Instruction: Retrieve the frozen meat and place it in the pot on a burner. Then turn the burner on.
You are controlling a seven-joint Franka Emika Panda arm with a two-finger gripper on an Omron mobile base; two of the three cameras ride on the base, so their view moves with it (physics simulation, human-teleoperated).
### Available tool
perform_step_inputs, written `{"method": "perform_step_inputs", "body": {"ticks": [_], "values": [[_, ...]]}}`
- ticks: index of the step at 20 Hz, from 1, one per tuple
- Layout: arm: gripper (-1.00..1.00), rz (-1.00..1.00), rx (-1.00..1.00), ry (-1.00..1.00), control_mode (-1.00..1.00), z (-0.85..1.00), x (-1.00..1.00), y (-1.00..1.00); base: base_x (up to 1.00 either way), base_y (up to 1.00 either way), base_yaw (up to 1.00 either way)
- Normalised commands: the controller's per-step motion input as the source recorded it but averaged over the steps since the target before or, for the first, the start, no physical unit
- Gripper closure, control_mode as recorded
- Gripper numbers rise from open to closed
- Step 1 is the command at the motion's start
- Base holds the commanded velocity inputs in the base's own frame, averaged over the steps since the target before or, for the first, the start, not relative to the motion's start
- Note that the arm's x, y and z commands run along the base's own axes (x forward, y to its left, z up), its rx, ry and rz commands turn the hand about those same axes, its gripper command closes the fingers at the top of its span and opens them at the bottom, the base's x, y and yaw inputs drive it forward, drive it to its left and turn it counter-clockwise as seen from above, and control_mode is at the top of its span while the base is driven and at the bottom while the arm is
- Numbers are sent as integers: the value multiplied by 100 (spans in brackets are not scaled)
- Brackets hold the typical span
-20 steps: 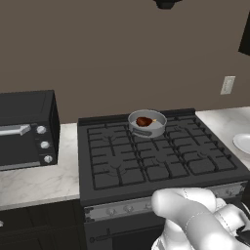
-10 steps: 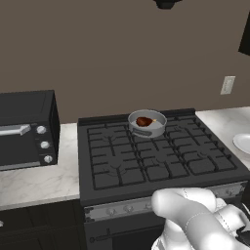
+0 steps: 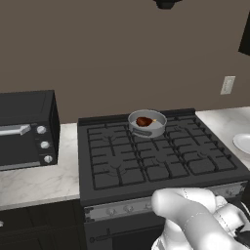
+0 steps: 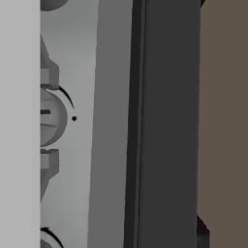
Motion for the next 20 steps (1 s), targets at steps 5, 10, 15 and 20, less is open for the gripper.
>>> {"method": "perform_step_inputs", "body": {"ticks": [5,10,15,20], "values": [[100,0,-24,9,-100,0,0,0,0,0,0],[100,0,-26,13,-100,0,1,0,0,0,0],[100,0,-24,12,-100,0,0,0,0,0,0],[100,0,-23,2,-100,0,0,0,0,0,0]]}}
